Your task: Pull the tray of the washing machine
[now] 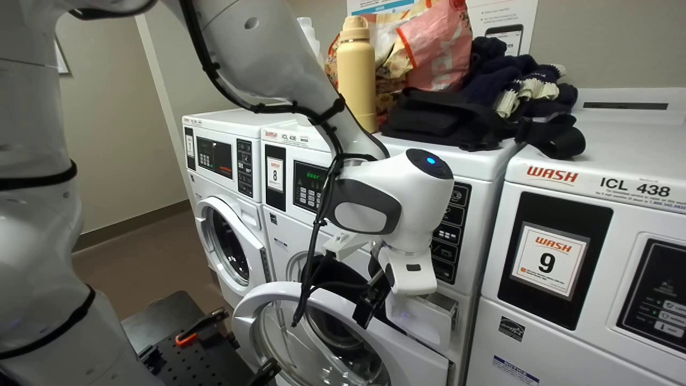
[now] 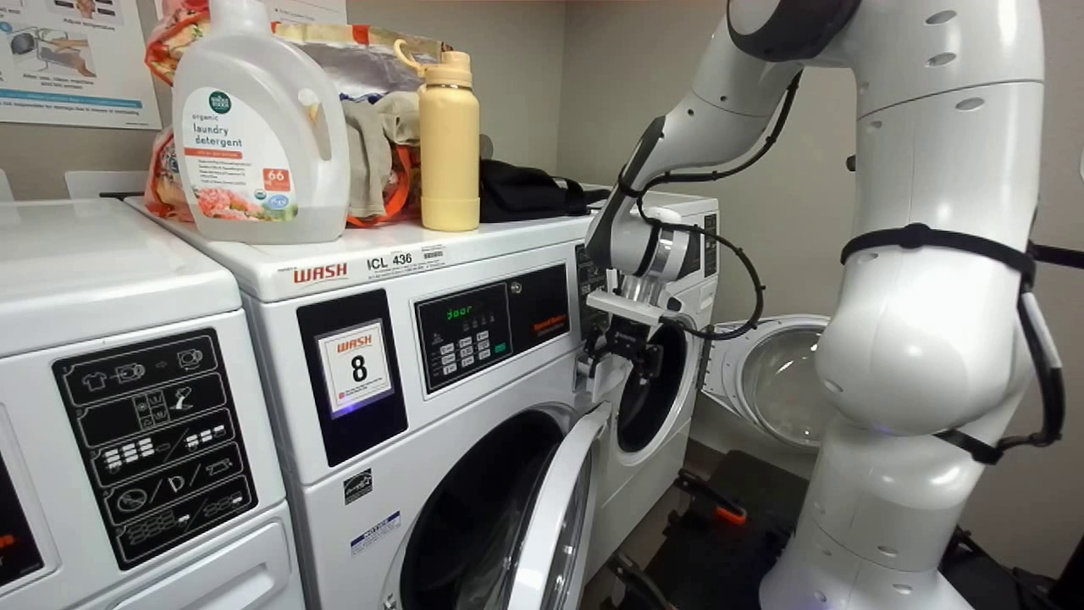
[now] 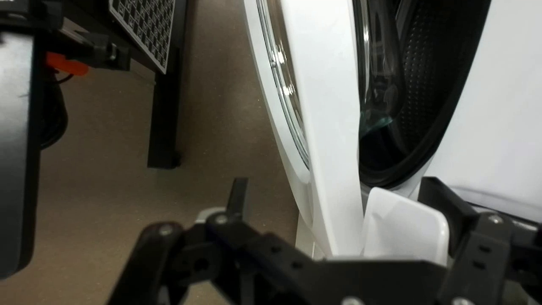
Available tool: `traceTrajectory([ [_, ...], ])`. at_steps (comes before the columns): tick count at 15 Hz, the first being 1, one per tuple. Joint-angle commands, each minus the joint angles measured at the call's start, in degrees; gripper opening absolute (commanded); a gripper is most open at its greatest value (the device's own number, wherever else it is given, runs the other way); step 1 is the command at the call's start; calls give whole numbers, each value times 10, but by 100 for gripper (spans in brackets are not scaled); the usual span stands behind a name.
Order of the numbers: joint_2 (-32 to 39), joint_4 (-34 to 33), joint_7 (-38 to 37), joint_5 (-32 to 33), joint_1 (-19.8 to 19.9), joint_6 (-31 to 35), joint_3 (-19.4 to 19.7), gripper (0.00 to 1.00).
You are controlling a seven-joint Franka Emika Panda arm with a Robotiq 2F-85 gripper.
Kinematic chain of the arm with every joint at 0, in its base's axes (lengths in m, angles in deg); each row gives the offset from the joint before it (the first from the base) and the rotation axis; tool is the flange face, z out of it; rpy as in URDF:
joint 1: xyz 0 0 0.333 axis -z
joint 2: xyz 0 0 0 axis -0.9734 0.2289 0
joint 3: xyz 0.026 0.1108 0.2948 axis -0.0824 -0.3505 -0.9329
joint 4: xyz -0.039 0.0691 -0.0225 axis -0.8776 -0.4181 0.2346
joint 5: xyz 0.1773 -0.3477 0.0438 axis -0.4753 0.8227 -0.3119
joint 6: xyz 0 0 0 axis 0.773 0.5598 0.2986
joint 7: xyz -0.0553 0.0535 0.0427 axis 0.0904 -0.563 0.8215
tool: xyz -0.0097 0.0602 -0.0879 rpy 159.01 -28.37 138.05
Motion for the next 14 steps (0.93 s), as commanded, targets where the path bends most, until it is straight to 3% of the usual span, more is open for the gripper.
traceTrajectory([
  [1,-5,8,-38,22,-10,-7,16,100],
  [14,-38,67,-68,75,-7,-61,50,100],
])
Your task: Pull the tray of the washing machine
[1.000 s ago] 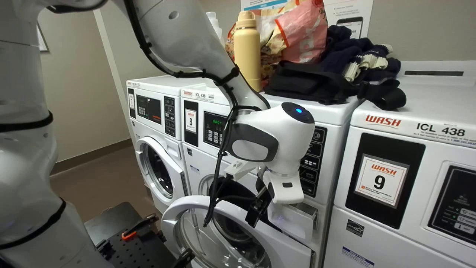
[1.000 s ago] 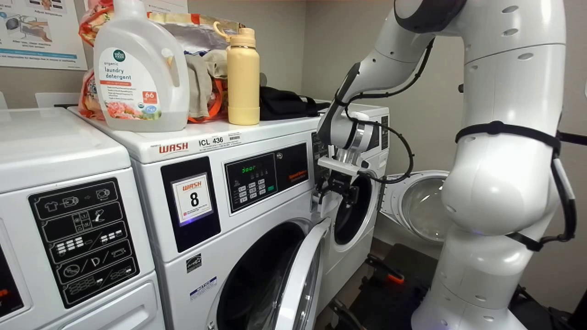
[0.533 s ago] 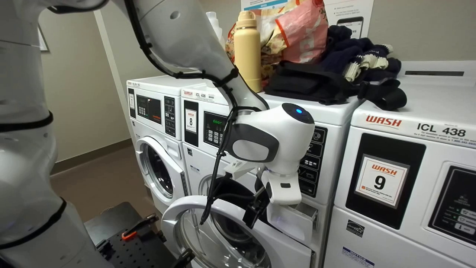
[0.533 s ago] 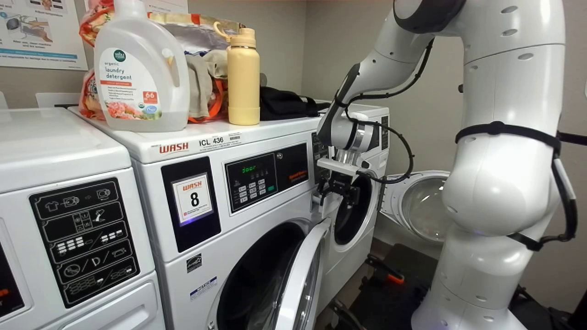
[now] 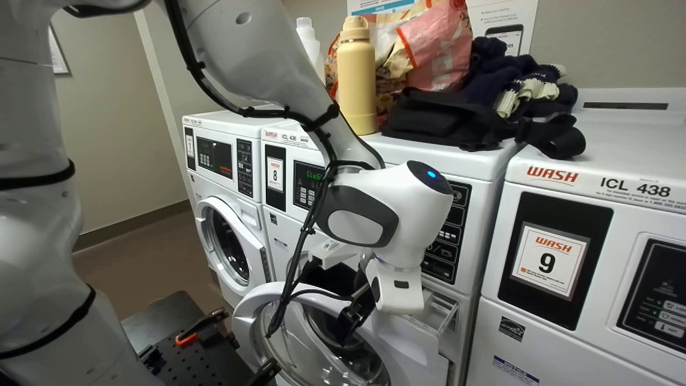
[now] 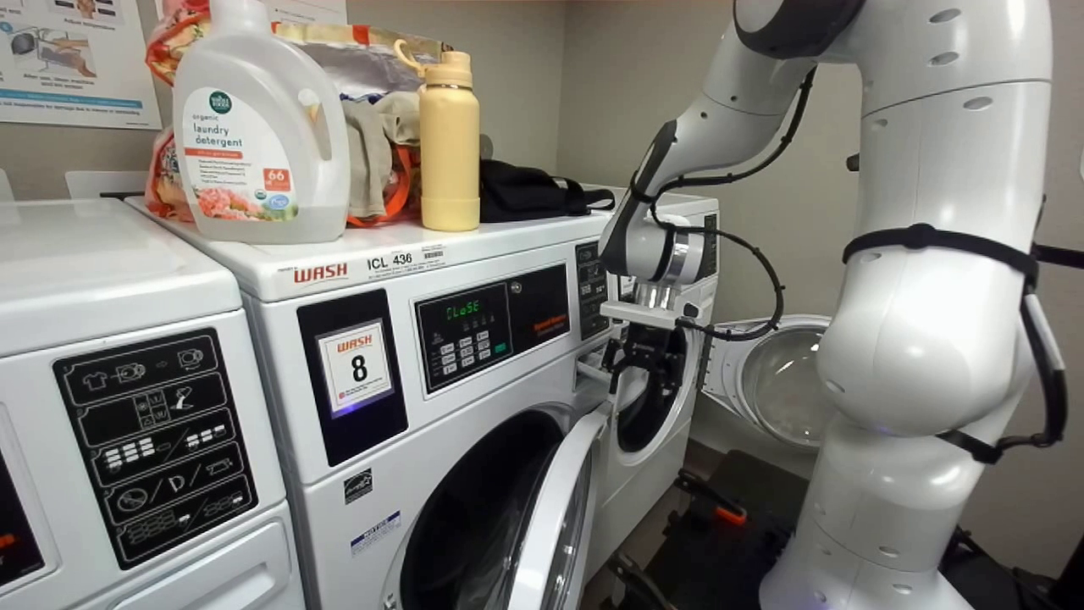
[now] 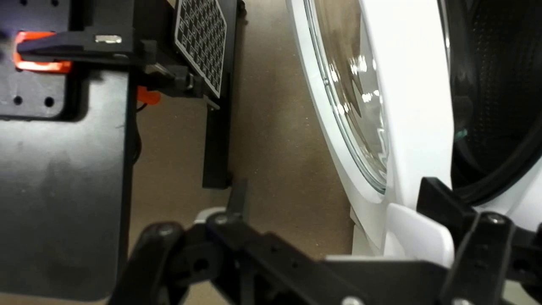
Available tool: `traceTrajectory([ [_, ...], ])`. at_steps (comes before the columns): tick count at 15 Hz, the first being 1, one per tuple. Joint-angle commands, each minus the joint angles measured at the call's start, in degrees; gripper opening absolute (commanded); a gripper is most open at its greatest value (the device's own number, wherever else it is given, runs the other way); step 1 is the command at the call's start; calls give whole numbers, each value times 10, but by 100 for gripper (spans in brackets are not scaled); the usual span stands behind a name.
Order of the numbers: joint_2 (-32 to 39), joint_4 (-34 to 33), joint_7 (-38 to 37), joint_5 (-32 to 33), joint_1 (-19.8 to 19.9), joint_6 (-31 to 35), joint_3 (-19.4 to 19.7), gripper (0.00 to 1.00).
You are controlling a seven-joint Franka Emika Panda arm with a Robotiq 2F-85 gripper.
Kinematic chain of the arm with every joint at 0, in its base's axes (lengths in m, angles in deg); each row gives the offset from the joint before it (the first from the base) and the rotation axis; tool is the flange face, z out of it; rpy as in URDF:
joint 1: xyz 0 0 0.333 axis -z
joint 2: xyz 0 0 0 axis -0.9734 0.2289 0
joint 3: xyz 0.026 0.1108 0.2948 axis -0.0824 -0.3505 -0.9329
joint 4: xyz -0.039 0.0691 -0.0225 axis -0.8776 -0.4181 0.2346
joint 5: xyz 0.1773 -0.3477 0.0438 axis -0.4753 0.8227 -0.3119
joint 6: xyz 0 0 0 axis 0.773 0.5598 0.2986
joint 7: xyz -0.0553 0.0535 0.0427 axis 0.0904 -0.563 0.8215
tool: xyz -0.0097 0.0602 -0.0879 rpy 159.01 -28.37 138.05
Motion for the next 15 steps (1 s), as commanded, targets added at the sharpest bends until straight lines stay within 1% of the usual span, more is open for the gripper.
traceTrajectory([
  [1,-28,45,-20,22,1,-9,17,100],
  [8,-41,83,-22,24,3,-5,28,100],
  [11,-48,88,-24,22,2,2,29,100],
  [15,-75,100,-39,-4,2,60,26,100],
])
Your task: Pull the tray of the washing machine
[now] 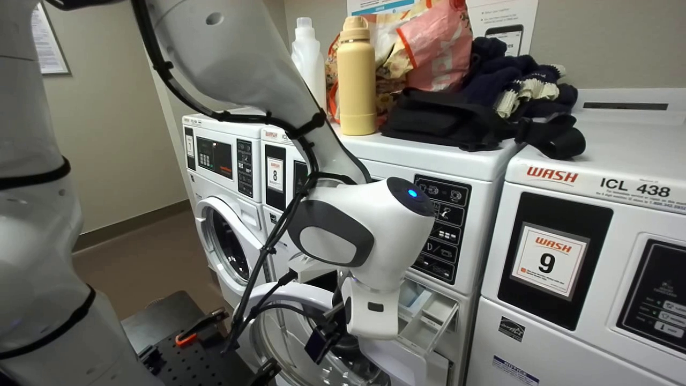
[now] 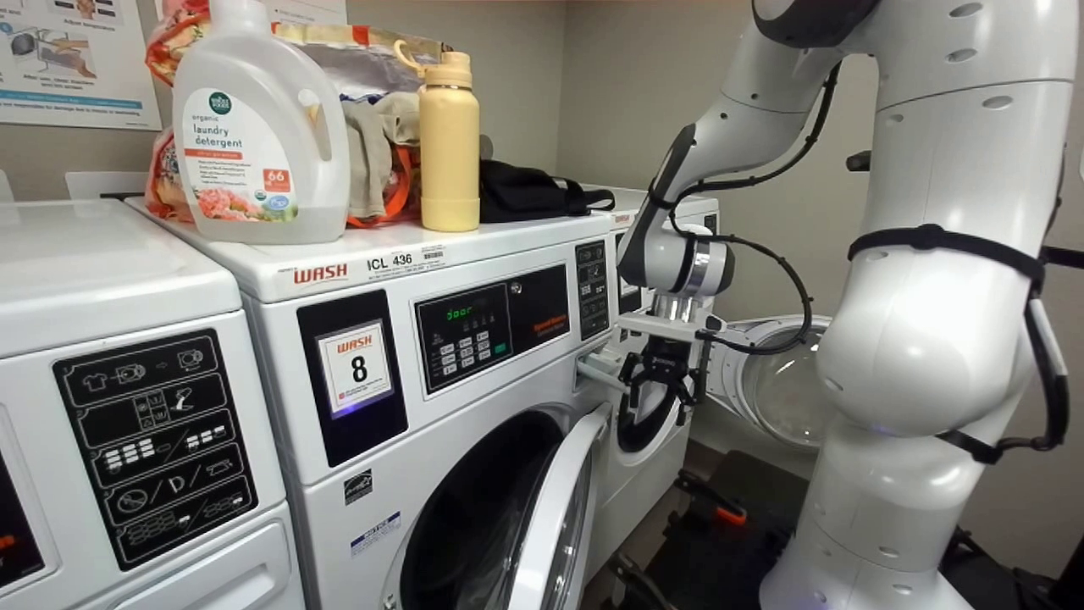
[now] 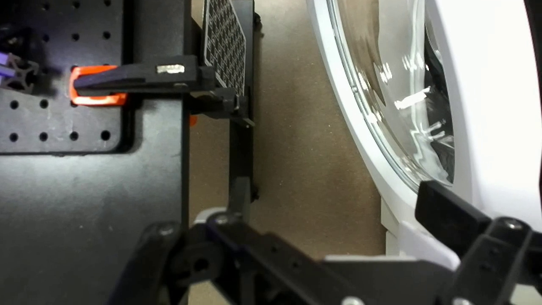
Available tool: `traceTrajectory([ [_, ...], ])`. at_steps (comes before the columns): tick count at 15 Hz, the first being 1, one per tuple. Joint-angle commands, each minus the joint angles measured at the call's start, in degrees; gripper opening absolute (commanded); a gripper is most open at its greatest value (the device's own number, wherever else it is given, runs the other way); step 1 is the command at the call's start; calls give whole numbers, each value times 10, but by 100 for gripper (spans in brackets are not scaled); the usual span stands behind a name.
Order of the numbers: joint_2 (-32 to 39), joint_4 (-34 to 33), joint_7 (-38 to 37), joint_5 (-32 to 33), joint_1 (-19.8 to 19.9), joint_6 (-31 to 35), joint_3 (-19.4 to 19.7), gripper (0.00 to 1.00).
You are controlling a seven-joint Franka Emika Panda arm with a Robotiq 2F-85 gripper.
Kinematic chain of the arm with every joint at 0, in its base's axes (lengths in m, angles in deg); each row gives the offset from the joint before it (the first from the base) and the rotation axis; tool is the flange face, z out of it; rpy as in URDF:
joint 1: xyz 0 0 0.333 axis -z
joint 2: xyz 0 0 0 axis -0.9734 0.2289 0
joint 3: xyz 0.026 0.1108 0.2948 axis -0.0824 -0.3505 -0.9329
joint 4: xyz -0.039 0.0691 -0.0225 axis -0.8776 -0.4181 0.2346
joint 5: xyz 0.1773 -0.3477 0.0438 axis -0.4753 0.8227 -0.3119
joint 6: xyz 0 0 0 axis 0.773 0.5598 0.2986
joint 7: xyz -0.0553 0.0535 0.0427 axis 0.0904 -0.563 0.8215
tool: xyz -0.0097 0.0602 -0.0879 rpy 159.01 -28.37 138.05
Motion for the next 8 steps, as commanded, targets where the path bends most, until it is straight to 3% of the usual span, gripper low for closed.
traceTrajectory([
  [1,-50,35,-30,-8,1,53,2,100],
  [8,-109,55,-39,10,9,55,1,100],
])
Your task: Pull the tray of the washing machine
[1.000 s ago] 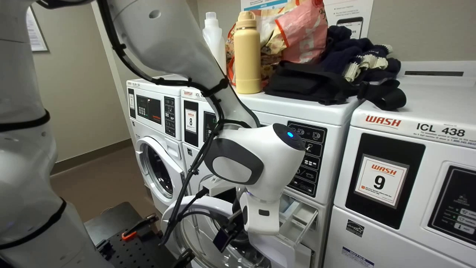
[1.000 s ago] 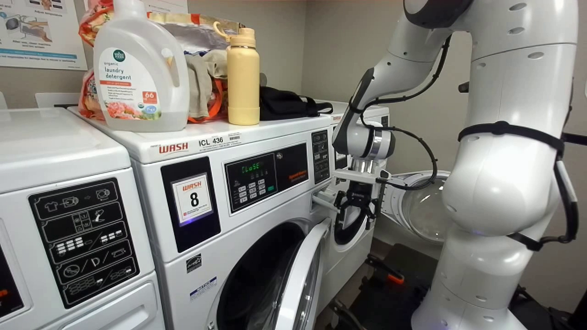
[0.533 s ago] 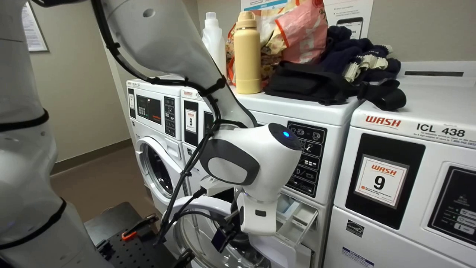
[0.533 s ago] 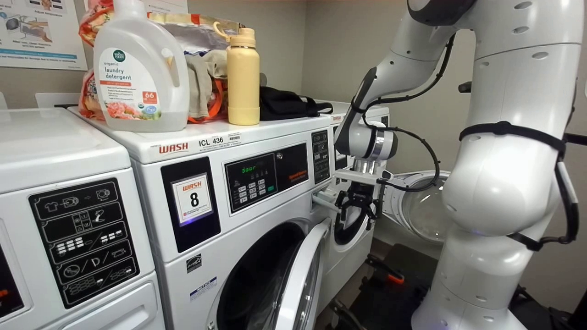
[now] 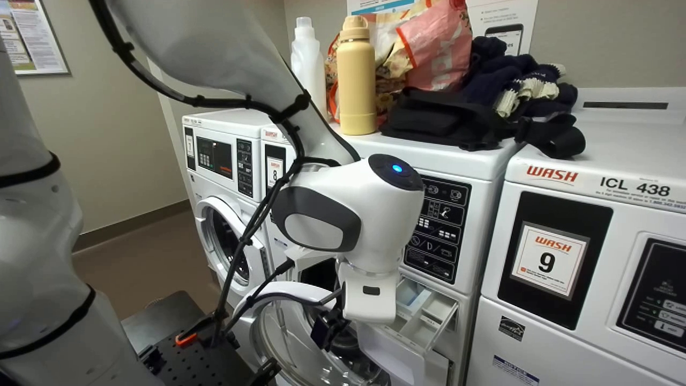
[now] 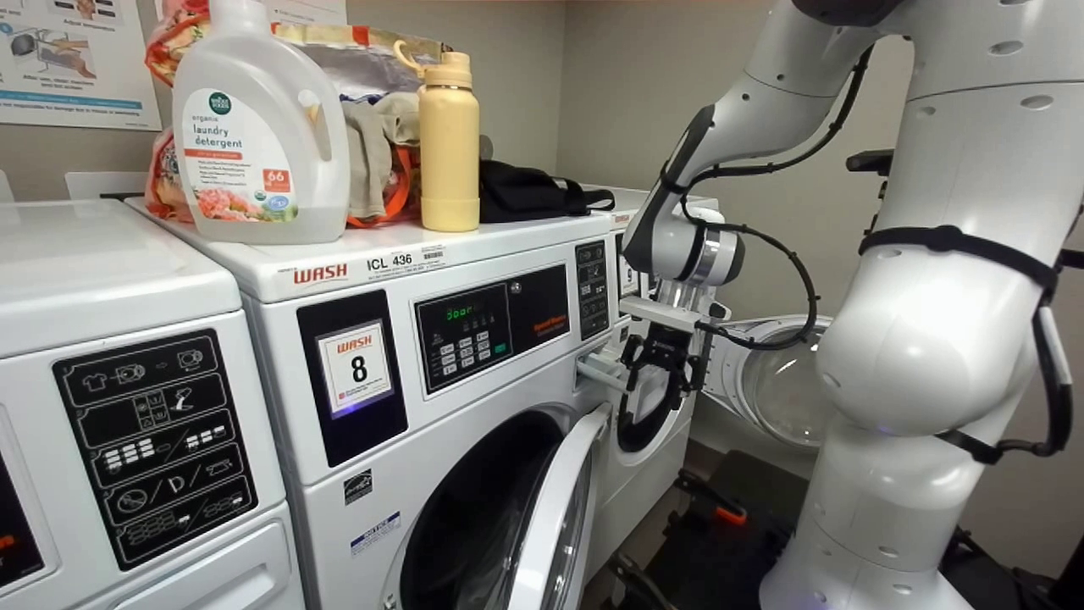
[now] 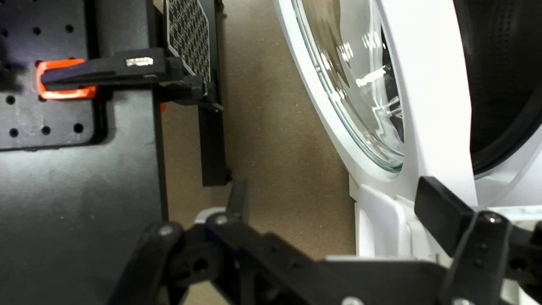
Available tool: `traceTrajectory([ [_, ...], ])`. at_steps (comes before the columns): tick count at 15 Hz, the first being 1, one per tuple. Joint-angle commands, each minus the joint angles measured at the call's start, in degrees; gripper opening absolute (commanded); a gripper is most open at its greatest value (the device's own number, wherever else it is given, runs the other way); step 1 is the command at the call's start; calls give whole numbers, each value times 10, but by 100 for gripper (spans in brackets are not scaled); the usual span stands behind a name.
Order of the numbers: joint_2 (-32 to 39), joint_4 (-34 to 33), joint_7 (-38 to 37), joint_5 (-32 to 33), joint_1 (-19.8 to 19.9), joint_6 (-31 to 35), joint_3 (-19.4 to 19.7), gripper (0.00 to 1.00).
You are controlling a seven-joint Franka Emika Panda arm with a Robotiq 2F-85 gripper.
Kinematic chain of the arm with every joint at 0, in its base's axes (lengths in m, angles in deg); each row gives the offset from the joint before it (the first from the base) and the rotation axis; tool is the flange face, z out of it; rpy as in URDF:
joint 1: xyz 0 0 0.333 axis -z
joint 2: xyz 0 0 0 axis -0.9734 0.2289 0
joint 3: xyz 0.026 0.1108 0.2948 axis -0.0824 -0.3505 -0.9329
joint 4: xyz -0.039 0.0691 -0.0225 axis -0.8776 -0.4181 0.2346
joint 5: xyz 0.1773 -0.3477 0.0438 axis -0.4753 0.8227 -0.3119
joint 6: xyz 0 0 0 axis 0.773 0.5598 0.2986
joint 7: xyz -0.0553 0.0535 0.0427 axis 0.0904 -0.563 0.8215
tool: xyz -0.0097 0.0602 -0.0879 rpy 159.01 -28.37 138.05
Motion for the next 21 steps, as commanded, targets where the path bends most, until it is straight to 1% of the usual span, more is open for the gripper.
traceTrajectory([
  [1,-61,30,-21,18,10,10,1,100],
  [4,-93,30,-31,46,19,-2,-1,100],
  [8,-145,22,-68,120,34,-19,-12,100],
  [11,-188,11,-105,180,46,-42,-34,100],
  [13,-214,0,-116,206,53,-66,-50,100],
  [16,-248,-21,-119,229,54,-118,-78,100],
  [21,-286,-56,-108,243,52,-177,-106,100],
])
